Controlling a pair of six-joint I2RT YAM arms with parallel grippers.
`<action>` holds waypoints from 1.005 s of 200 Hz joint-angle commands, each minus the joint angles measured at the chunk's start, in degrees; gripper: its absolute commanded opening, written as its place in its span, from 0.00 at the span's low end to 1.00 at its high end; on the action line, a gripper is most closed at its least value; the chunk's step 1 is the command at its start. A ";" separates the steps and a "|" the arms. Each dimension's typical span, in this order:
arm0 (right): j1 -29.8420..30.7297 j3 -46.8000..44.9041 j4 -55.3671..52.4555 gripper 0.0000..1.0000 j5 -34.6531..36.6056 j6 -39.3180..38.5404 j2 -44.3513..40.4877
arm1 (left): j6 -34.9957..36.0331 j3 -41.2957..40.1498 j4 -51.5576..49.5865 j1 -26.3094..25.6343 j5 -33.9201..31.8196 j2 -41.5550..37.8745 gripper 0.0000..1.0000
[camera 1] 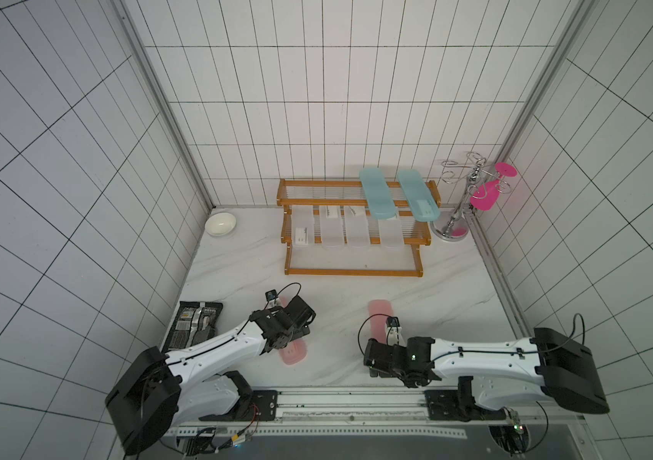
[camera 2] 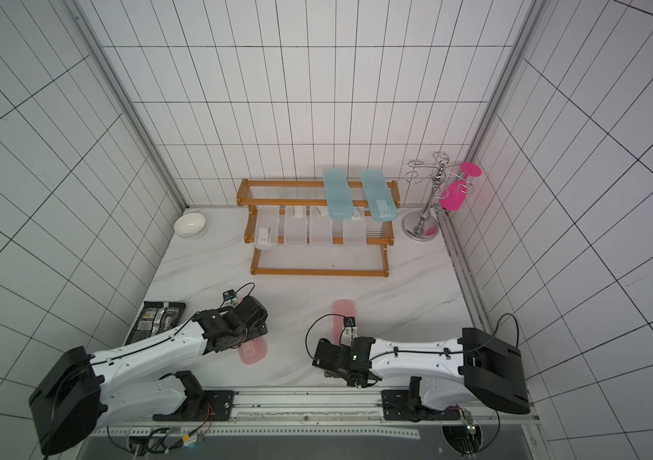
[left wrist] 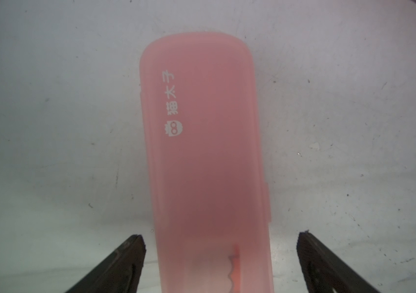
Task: Place the pencil cases on the shelf according to color
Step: Adjust the pencil case at the center of the board.
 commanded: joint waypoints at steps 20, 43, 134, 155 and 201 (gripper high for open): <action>0.62 1.61 0.20 0.99 1.26 2.10 1.94 | -0.10 -0.30 -0.58 -0.28 -1.41 -1.30 0.98; 0.88 0.80 1.08 0.96 1.32 2.41 2.21 | 0.12 -0.34 -0.88 -0.25 -1.84 -2.26 0.98; 4.72 2.41 -8.08 0.71 7.67 8.74 1.38 | -0.28 -0.26 -4.00 -0.25 -5.20 -6.57 0.98; 4.84 2.20 -11.57 0.65 10.61 9.85 -2.69 | -0.09 0.14 -5.55 -0.29 -6.21 -7.95 0.98; 4.28 2.81 -17.90 0.59 15.89 7.54 -13.59 | -0.17 0.69 -5.69 -0.27 -7.88 -11.51 0.98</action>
